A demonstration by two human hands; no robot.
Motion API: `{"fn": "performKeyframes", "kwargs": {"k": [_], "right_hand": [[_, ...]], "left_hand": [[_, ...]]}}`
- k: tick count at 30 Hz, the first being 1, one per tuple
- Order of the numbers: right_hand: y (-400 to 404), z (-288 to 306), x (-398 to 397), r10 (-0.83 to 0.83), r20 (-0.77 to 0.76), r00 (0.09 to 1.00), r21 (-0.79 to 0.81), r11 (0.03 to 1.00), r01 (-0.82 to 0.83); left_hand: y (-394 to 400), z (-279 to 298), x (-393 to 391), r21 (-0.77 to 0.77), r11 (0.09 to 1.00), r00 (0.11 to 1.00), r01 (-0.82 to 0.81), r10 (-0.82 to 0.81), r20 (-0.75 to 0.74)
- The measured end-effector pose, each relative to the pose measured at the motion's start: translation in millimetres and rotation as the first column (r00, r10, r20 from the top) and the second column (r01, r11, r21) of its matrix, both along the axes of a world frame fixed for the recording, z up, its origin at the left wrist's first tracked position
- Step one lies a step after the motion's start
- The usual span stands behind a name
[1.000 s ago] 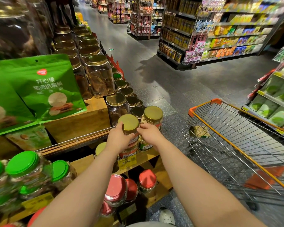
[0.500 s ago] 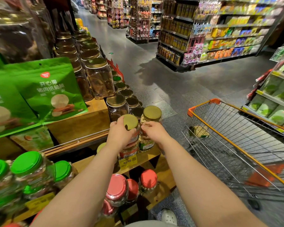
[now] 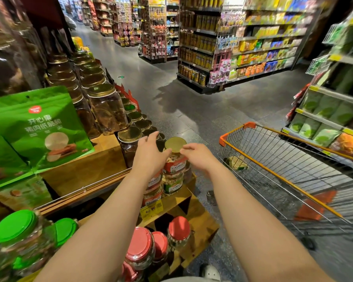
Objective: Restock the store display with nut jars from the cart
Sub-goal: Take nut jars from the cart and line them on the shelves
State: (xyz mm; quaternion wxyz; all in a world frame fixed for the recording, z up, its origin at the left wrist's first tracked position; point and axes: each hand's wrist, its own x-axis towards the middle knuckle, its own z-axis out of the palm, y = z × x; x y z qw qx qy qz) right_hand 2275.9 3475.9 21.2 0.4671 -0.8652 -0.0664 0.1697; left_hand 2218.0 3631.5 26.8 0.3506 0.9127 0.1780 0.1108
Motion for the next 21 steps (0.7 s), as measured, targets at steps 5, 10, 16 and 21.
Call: {"fn": "performKeyframes", "kwargs": {"k": [5,10,16,21], "right_hand": [[-29.0,2.8,9.4,-0.053,0.046,0.998,0.007,0.999,0.053],[-66.7,2.4,19.4,-0.143,0.043,0.989,0.014,0.99,0.142],[-115.4,-4.4,45.1,-0.258,0.023,0.966,0.078,0.964,0.256],[-157.1,-10.4,78.7,-0.324,0.004,0.946,0.115,0.94,0.322]], "left_hand": [[-21.9,3.4,16.1,-0.005,0.995,0.994,0.104,-0.104,0.039],[-52.2,2.5,35.1,0.035,0.977,0.978,0.209,-0.21,0.013],[-93.0,6.9,64.8,0.02,0.956,0.956,0.293,-0.293,-0.006],[-132.6,2.0,97.6,-0.042,0.943,0.944,0.33,-0.33,0.004]]}}
